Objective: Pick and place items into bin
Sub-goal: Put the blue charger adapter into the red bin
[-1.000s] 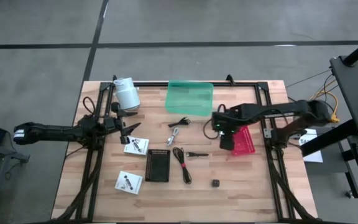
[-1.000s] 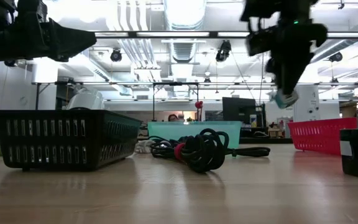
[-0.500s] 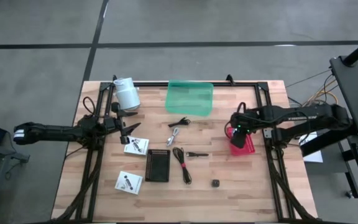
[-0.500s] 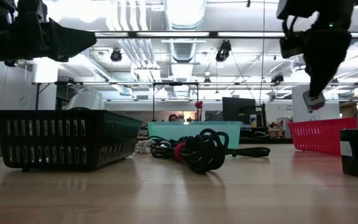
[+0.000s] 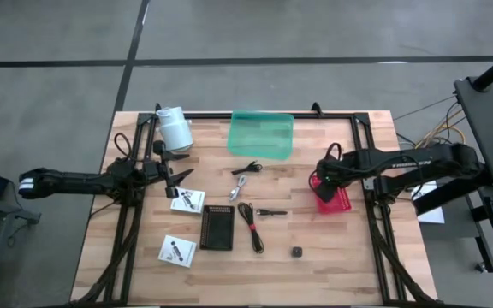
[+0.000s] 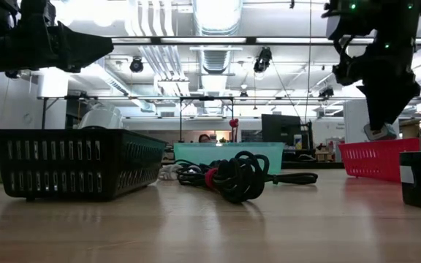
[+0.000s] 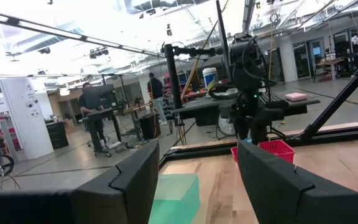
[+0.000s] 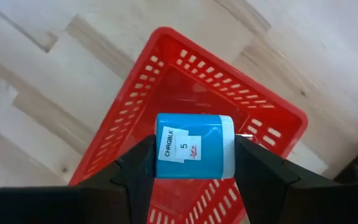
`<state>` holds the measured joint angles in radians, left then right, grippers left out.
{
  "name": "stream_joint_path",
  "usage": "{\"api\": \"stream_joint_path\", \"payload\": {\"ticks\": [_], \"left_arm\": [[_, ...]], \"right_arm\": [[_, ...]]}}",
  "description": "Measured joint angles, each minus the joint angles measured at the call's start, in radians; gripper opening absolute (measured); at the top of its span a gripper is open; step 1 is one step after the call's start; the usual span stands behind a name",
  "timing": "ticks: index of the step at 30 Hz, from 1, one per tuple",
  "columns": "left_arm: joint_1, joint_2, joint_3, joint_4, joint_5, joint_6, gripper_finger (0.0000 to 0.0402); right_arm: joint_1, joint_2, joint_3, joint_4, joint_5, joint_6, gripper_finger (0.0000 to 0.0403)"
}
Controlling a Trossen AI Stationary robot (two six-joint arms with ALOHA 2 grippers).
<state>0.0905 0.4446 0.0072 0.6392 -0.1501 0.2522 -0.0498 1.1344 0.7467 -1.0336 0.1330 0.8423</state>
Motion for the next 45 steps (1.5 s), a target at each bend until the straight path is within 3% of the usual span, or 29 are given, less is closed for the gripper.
{"api": "stream_joint_path", "payload": {"ticks": [14, 40, 45], "left_arm": [[0.0, 0.0, 0.0, 0.0, -0.001, 0.0, 0.02], [0.0, 0.0, 0.0, 0.0, -0.001, 0.0, 0.02], [0.0, 0.0, 0.0, 0.0, -0.001, 0.0, 0.02]], "right_arm": [[0.005, 0.11, 0.0, 0.001, 0.048, 0.086, 0.0178], [0.005, 0.11, -0.001, 0.001, 0.05, 0.071, 0.0178], [0.005, 0.11, -0.001, 0.001, 0.048, 0.063, 0.0197]]}}
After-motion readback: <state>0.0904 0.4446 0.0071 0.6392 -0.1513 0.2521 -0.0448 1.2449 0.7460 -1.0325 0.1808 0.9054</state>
